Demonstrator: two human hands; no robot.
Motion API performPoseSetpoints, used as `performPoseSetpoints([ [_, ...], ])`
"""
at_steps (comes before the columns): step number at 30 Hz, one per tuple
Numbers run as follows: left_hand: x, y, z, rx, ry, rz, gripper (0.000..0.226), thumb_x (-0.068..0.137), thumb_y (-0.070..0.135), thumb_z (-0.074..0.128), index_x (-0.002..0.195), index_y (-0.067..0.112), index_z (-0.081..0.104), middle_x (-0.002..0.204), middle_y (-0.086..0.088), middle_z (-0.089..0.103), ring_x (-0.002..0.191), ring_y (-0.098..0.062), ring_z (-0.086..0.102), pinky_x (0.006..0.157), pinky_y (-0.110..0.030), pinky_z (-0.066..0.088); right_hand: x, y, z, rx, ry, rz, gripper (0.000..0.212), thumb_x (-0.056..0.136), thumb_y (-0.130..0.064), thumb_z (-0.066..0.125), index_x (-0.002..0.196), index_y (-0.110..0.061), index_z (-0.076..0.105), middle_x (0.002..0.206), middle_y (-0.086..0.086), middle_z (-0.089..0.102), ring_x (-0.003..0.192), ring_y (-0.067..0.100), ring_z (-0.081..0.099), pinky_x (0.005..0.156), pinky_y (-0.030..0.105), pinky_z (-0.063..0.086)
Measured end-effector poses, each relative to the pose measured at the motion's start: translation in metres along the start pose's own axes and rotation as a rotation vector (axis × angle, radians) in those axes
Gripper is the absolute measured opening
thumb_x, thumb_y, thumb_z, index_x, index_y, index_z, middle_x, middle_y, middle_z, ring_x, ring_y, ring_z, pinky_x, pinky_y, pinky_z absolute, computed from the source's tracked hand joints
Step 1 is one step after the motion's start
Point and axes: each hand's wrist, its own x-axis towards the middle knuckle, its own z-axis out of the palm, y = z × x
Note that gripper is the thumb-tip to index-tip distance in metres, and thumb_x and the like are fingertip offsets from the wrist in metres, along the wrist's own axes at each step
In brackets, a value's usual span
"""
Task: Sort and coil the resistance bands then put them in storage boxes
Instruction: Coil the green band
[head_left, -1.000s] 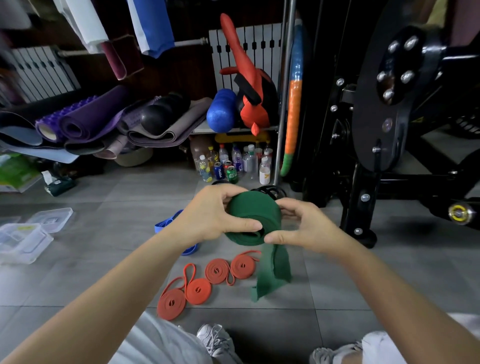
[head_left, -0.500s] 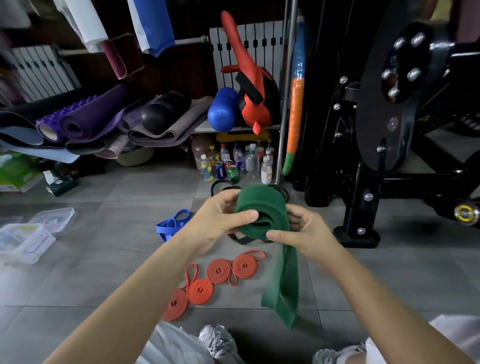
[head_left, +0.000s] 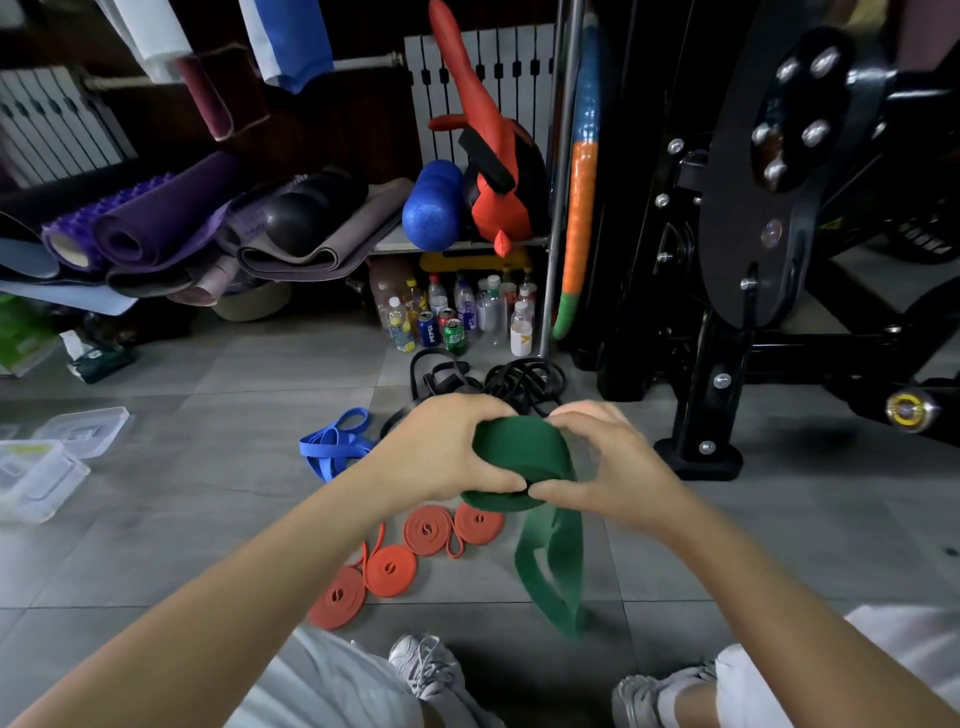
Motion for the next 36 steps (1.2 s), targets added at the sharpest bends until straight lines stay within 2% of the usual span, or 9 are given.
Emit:
performPoseSetpoints([
  [7, -0.012, -0.008, 0.003, -0.716, 0.081, 0.004, 0.043, 0.063, 0.018, 0.085, 0.096, 0.040, 0.069, 0.101, 0.009, 0.073, 0.095, -0.011, 0.069, 0.080, -0.022, 0.054, -0.005, 0.004, -0.004, 0.583, -0.096, 0.048, 0.054, 0.060, -0.025, 0.079, 0.110, -0.030, 0.060, 0.108, -0.007, 0.071, 0.104, 0.012, 0.065, 0.092, 0.026, 0.049],
  [12, -0.021, -0.017, 0.017, -1.107, 0.119, -0.076, 0.040, 0.064, 0.014, 0.078, 0.102, 0.027, 0.071, 0.106, -0.006, 0.072, 0.097, -0.025, 0.068, 0.076, -0.035, 0.058, -0.001, 0.005, 0.000, 0.683, -0.119, 0.035, 0.056, 0.059, -0.013, 0.077, 0.111, -0.022, 0.059, 0.106, -0.002, 0.070, 0.101, 0.015, 0.066, 0.084, 0.024, 0.051],
  [16, -0.026, -0.024, 0.028, -1.224, 0.060, -0.183, 0.048, 0.069, 0.008, 0.074, 0.115, 0.014, 0.061, 0.109, -0.008, 0.070, 0.099, -0.029, 0.066, 0.082, -0.041, 0.056, 0.001, 0.004, 0.003, 0.693, -0.108, 0.055, 0.048, 0.060, -0.011, 0.078, 0.105, -0.021, 0.063, 0.099, -0.003, 0.073, 0.093, 0.015, 0.070, 0.076, 0.021, 0.054],
  [18, -0.026, -0.024, 0.023, -1.060, 0.016, -0.233, 0.047, 0.070, 0.007, 0.079, 0.112, 0.014, 0.059, 0.109, -0.006, 0.068, 0.101, -0.027, 0.063, 0.091, -0.044, 0.050, 0.002, 0.005, 0.006, 0.651, -0.116, 0.089, 0.046, 0.064, -0.004, 0.079, 0.105, -0.016, 0.064, 0.094, -0.006, 0.074, 0.089, 0.013, 0.070, 0.072, 0.021, 0.055],
  [20, -0.022, -0.024, 0.011, -0.624, -0.060, -0.216, 0.044, 0.071, 0.014, 0.080, 0.108, 0.017, 0.057, 0.111, 0.000, 0.065, 0.103, -0.017, 0.062, 0.098, -0.039, 0.048, 0.002, 0.004, 0.008, 0.502, -0.145, 0.141, 0.046, 0.066, -0.004, 0.082, 0.107, -0.011, 0.065, 0.091, -0.006, 0.074, 0.086, 0.011, 0.071, 0.073, 0.025, 0.057],
  [24, -0.015, -0.007, 0.007, 0.187, -0.238, -0.089, 0.076, 0.063, 0.042, 0.079, 0.129, 0.028, 0.043, 0.121, 0.010, 0.050, 0.110, -0.009, 0.051, 0.097, -0.030, 0.044, 0.000, -0.002, 0.020, -0.042, -0.249, 0.099, 0.043, 0.065, -0.033, 0.082, 0.102, -0.020, 0.066, 0.090, -0.008, 0.070, 0.084, 0.010, 0.065, 0.075, 0.029, 0.054],
  [27, -0.011, 0.007, 0.023, 0.510, -0.301, -0.015, 0.062, 0.067, 0.045, 0.074, 0.121, 0.024, 0.050, 0.106, 0.006, 0.054, 0.104, -0.018, 0.055, 0.083, -0.035, 0.049, -0.004, -0.005, 0.033, -0.096, -0.282, 0.099, 0.059, 0.063, -0.040, 0.080, 0.113, -0.025, 0.053, 0.104, -0.011, 0.065, 0.093, 0.007, 0.061, 0.079, 0.024, 0.052],
  [31, -0.010, 0.004, 0.024, 0.495, -0.241, 0.004, 0.047, 0.066, 0.049, 0.072, 0.103, 0.023, 0.058, 0.087, 0.007, 0.048, 0.088, -0.018, 0.056, 0.070, -0.031, 0.047, -0.009, 0.005, 0.031, 0.009, -0.258, 0.122, 0.052, 0.062, -0.041, 0.081, 0.096, -0.042, 0.042, 0.104, -0.015, 0.064, 0.092, 0.004, 0.061, 0.080, 0.026, 0.052],
  [36, -0.014, -0.005, 0.017, 0.230, -0.080, -0.014, 0.047, 0.062, 0.048, 0.077, 0.103, 0.028, 0.064, 0.091, 0.012, 0.057, 0.084, -0.009, 0.054, 0.072, -0.026, 0.044, -0.014, 0.022, 0.018, 0.135, -0.232, 0.101, 0.063, 0.062, -0.044, 0.083, 0.118, -0.033, 0.056, 0.111, -0.015, 0.065, 0.107, 0.000, 0.058, 0.099, 0.034, 0.046],
])
